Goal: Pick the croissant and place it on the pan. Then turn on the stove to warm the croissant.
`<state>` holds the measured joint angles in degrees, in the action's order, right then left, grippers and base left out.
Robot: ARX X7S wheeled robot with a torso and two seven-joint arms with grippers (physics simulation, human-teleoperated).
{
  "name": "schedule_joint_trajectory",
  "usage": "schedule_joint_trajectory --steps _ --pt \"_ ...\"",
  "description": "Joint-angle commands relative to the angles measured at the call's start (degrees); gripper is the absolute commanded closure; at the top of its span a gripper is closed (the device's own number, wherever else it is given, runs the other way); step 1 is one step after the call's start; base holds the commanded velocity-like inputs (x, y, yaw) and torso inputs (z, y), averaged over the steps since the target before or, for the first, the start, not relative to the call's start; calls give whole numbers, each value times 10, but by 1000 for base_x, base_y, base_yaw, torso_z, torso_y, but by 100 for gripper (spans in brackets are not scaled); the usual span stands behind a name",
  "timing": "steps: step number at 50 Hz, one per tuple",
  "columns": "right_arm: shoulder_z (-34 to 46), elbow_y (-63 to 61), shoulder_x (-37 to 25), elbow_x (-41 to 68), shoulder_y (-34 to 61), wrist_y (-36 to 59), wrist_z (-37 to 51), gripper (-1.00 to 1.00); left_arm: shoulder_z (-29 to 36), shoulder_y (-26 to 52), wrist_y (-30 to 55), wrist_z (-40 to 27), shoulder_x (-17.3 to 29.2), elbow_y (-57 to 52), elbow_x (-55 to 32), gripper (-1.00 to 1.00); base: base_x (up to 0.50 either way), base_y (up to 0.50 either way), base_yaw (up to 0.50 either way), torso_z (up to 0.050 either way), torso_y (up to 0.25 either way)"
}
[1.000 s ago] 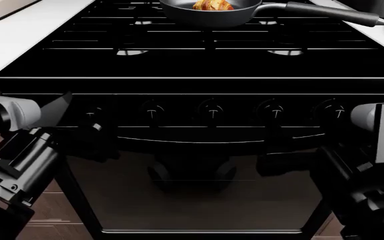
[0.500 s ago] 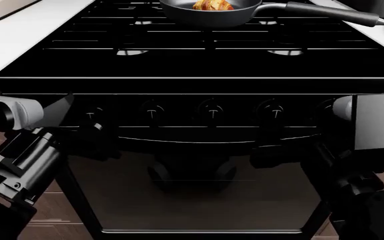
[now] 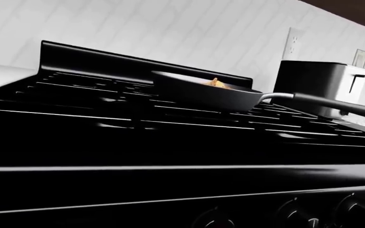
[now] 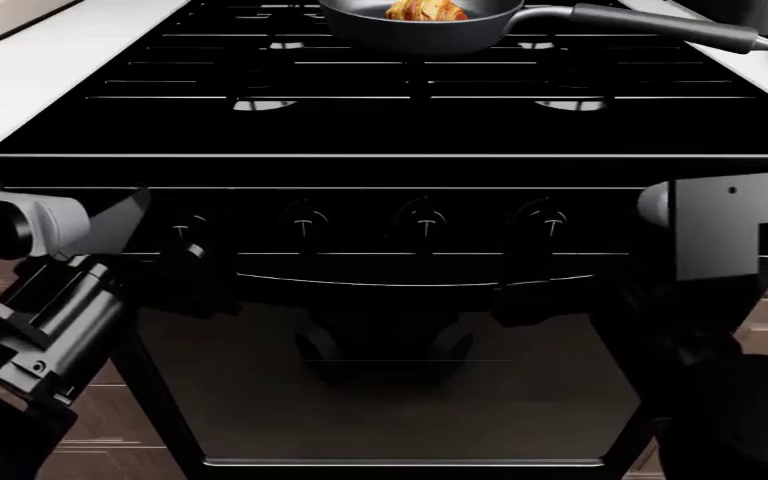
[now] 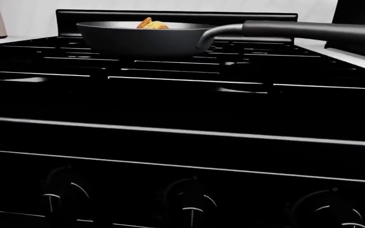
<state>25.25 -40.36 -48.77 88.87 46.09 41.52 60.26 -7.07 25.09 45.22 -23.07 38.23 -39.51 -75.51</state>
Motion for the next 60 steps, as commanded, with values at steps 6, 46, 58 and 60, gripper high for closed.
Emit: schedule_joint_trajectory --steps 6,46,58,60 --pt "10 18 6 -12 -2 4 -8 -100 7 0 -2 3 -2 6 6 -100 0 0 0 0 0" --pt "34 79 26 -54 11 15 -45 -100 21 5 -11 20 -5 32 25 -100 0 0 0 0 0" --pt "40 93 30 -61 11 17 -53 -100 25 7 -12 22 -6 37 26 -100 0 0 0 0 0" --pt "41 94 31 -61 11 17 -54 -100 25 7 -13 22 -6 38 26 -100 0 0 0 0 0"
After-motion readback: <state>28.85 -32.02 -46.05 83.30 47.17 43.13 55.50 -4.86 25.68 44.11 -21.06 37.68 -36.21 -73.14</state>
